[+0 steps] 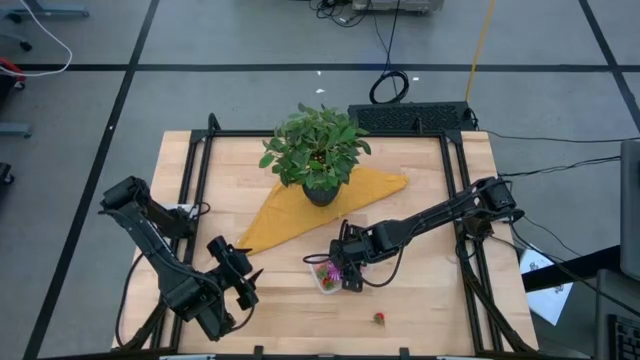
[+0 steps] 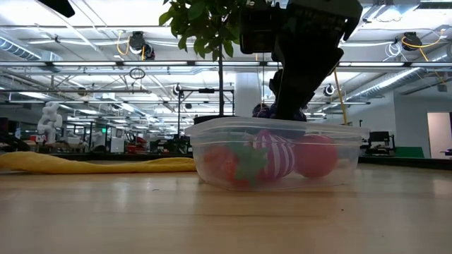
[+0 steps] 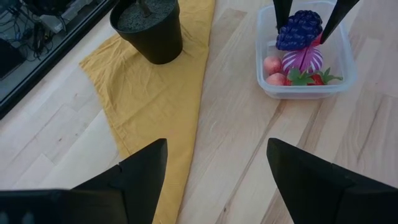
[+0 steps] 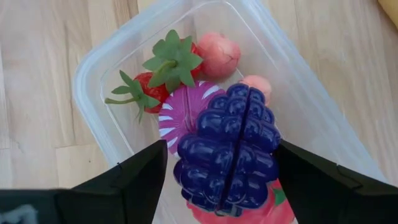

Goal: Pick and placing Produce into tupperware
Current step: Put the grapes into the transparent bin, then put the strawberry into the transparent bin

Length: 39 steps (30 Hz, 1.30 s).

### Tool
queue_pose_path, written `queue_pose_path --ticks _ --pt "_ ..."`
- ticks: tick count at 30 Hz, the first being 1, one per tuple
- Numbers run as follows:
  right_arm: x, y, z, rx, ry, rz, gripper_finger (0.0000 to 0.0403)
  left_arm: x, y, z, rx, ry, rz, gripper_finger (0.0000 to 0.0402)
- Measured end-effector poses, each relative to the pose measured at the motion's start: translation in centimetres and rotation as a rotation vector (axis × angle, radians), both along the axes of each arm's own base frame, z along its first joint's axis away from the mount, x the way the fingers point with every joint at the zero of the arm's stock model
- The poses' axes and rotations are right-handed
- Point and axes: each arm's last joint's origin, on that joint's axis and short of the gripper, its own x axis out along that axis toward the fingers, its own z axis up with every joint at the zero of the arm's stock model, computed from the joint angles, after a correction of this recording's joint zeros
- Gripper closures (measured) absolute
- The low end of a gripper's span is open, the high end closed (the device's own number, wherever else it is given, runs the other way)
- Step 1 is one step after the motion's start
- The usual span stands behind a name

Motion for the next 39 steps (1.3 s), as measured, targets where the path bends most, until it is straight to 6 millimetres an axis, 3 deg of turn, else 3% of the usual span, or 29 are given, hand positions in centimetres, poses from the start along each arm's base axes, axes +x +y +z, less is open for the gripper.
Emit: queue_pose_path --ticks 16,25,31,39 --pt "-0.2 -0.1 0.9 -0.008 -0.031 0.026 0.0122 0.0 0.0 0.0 0.0 0.0 0.0 0.0123" --pt "-1.3 -0.2 4.2 -0.034 -0.135 0.019 0.0122 0.0 0.0 0.0 -0.001 0.0 0.0 0.0123" --pt "-4.0 2.2 6.7 -0.003 -0.157 0.08 0.0122 0.0 0.0 0.0 -0.001 0.0 0.0 0.0123" --pt "-6.7 7.0 7.2 0.097 -0.141 0.086 0.0122 0.0 0.0 0.0 -0.001 0.0 0.0 0.0124"
